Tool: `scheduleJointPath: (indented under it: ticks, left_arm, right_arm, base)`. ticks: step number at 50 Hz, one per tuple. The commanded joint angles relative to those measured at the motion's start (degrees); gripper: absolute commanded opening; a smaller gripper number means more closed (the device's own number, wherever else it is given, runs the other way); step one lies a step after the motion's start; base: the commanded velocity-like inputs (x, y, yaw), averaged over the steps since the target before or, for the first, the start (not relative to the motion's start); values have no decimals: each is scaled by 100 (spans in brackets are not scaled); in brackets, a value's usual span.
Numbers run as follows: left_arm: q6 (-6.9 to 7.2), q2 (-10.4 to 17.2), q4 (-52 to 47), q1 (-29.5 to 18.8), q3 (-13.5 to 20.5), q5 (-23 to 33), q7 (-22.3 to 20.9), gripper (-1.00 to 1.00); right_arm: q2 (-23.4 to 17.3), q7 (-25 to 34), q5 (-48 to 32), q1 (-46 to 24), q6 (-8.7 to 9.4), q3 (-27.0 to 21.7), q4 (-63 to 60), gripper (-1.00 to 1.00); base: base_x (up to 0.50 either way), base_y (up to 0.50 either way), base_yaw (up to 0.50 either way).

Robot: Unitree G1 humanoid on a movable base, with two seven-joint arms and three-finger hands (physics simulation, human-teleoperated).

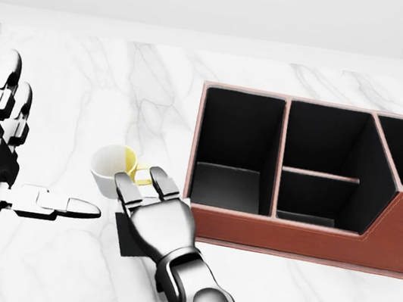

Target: Pick up the book and place it in the caddy.

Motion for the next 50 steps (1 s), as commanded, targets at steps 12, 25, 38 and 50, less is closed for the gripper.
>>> scheduleJointPath:
  ticks: [12,25,38,50]
  left_arm:
    - [0,4,74,23,19,-19,2,100]
    - [0,6,94,29,24,-34,10,100]
    - [0,-7,130,48,10,-29,25,100]
    - [0,-13,61,80,20,-34,36,100]
  right_arm:
    - [0,-428,165,-578,0,-91,1252,51]
    - [-16,-512,210,-683,0,-116,1483,-100]
    - [-80,-412,349,-615,0,-153,1126,-100]
    - [-318,437,441,189,0,-136,-817,-100]
  base:
    - [0,0,0]
    - [0,0,0]
    - [0,0,0]
    - [0,0,0]
